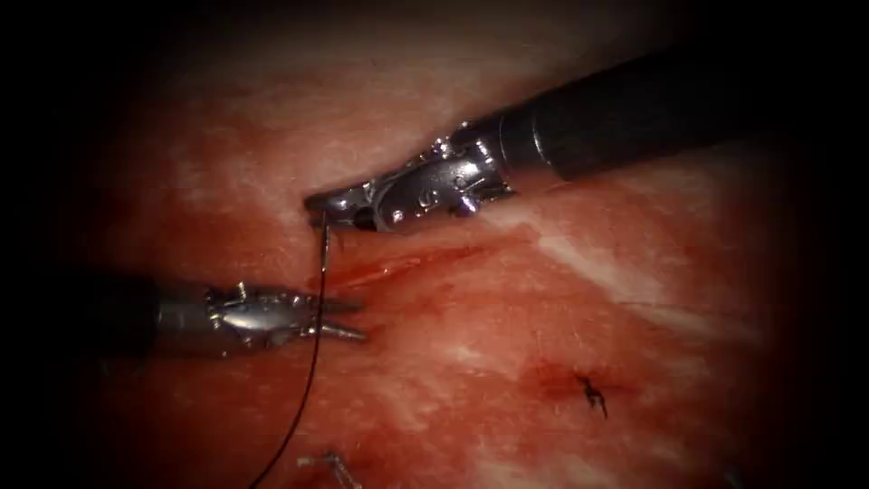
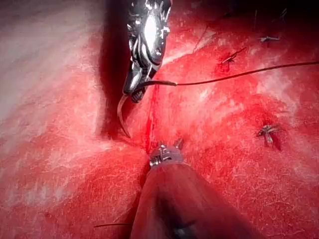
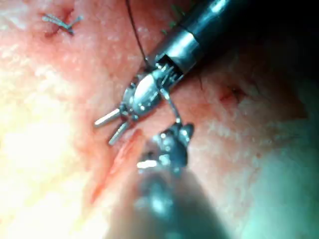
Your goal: Wound Closure
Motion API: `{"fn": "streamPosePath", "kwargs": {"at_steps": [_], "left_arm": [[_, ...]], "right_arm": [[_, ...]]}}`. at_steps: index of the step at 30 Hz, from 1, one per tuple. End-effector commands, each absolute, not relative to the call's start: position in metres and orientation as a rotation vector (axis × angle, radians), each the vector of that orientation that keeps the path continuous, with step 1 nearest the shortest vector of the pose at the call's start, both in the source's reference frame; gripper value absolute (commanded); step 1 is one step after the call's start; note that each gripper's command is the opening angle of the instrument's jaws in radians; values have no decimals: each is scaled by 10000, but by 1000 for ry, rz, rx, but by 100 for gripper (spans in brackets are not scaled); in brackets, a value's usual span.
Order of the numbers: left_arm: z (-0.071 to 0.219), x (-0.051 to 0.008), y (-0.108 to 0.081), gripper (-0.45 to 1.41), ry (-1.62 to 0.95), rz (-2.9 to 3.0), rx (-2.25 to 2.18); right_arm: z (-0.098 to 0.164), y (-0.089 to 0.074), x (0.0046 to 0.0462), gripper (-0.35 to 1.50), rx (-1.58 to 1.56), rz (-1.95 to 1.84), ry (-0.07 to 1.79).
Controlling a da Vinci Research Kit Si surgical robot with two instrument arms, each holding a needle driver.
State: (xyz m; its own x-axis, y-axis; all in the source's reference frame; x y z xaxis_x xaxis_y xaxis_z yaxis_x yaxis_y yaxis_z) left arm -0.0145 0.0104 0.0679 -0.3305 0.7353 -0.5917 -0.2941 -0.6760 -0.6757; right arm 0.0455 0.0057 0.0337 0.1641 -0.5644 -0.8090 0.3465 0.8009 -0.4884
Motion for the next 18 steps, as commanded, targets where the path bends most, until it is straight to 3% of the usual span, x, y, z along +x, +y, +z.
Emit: {"fn": "streamPosePath", "kwargs": {"at_steps": [1, 18], "left_arm": [[681, -149, 96, 14, -614, 2044, -1243], [675, -145, 94, 15, -628, 2044, -1249]], "right_arm": [[342, 48, 459, -35, -216, -673, 1249], [380, -5, 433, -35, -196, -755, 1231]]}}
